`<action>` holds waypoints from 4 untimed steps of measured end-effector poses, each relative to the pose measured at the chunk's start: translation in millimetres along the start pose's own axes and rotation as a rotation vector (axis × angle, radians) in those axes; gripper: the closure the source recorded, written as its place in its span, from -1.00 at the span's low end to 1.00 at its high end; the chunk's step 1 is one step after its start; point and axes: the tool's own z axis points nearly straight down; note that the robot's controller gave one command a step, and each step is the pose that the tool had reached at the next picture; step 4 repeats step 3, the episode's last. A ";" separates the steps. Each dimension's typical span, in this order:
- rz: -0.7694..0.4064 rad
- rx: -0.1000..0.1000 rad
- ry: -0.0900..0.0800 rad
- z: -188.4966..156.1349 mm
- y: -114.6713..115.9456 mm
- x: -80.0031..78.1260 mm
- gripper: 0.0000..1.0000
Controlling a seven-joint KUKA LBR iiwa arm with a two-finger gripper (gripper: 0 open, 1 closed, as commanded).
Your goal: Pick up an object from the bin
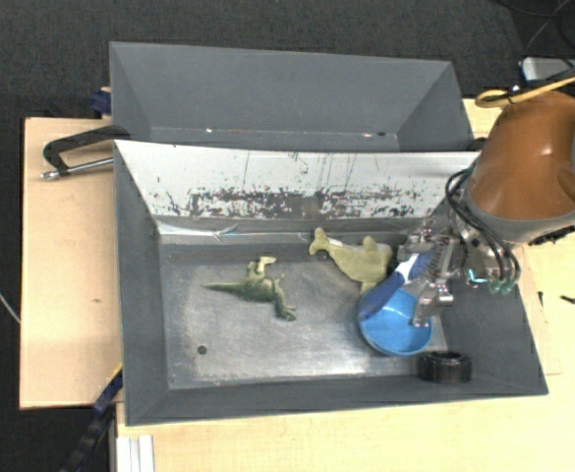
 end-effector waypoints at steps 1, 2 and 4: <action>-0.077 0.000 -0.010 88.3 6.8 5.9 -1.00; -0.084 -0.001 -0.016 85.3 8.5 4.0 1.00; -0.147 0.004 -0.020 -77.6 7.3 8.8 1.00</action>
Offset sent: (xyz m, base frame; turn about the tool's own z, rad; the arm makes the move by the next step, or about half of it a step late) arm -0.0081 0.0049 -0.0878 -0.0772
